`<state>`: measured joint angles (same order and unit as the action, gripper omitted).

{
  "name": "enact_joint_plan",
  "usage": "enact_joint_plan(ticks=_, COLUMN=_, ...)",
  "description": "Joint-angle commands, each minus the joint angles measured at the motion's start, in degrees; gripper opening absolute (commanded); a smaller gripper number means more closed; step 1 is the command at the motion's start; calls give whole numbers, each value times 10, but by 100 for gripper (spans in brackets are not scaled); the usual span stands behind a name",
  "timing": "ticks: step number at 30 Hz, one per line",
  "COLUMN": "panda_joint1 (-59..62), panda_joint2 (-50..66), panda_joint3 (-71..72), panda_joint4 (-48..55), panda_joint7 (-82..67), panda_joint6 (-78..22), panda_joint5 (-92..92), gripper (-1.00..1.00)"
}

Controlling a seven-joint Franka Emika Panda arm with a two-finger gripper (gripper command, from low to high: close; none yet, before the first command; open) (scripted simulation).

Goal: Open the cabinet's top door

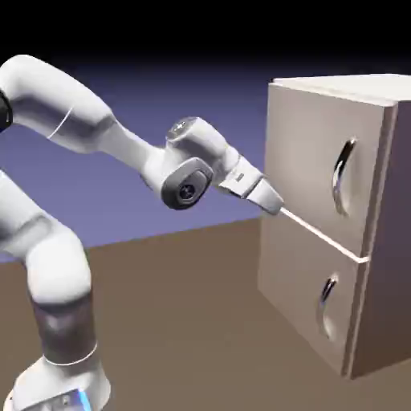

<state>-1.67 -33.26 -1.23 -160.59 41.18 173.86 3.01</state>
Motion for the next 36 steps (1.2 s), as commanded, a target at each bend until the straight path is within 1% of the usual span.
enact_joint_plan(ticks=1, panda_joint1=-8, panda_joint2=-5, panda_joint3=-10, panda_joint4=3, panda_joint7=-11, panda_joint6=-1, panda_joint5=25, gripper=0)
enact_joint_plan(ticks=36, panda_joint1=-293, panda_joint2=-181, panda_joint3=-368, panda_joint4=124, panda_joint7=-381, panda_joint6=-44, panda_joint5=897, gripper=0)
